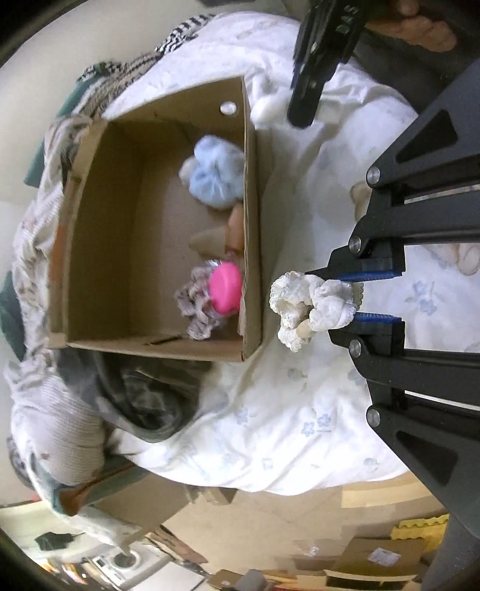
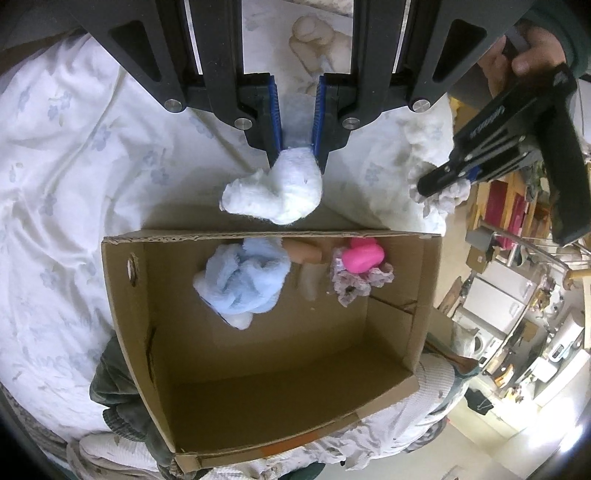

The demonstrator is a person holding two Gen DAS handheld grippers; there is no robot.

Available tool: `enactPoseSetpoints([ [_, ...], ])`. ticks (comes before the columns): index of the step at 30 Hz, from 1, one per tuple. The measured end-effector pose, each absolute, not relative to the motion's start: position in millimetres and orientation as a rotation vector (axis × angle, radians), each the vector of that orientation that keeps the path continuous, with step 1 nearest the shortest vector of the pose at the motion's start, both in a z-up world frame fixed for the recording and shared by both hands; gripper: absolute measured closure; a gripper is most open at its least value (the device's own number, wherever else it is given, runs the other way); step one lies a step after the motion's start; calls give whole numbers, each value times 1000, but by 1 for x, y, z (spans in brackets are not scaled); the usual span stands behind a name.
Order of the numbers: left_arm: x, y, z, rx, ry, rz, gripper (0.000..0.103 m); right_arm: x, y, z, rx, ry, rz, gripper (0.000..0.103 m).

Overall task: Organize soft objects
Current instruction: 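Lower both held white items into the box and open both tools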

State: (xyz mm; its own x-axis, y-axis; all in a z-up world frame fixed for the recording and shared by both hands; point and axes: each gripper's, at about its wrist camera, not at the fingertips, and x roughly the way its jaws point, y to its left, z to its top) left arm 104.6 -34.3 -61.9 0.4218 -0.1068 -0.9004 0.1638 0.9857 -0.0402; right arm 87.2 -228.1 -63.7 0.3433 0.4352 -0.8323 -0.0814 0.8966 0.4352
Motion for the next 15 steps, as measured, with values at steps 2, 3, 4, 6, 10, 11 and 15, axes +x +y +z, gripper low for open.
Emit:
enactPoseSetpoints([
  [2,100,-34,-52,57,1094,-163,91,86,-228,-59,345,1165,353,86],
  [3,99,-32,-50,52,1083,-160,91,85,-229,-57,351,1160,357,86],
  [4,99,-30,-43,42,1064,-154,91,84,-230,-53,357,1154,361,86],
  [6,98,-23,-27,13,1016,-131,91,82,-231,-44,359,1139,369,86],
  [10,97,-15,1,-16,940,-114,91,82,-235,-14,355,1070,405,86],
  [11,101,-12,5,-23,930,-110,91,82,-237,-7,358,1050,409,86],
  [15,112,-7,22,-38,893,-104,91,89,-244,12,371,996,413,86],
])
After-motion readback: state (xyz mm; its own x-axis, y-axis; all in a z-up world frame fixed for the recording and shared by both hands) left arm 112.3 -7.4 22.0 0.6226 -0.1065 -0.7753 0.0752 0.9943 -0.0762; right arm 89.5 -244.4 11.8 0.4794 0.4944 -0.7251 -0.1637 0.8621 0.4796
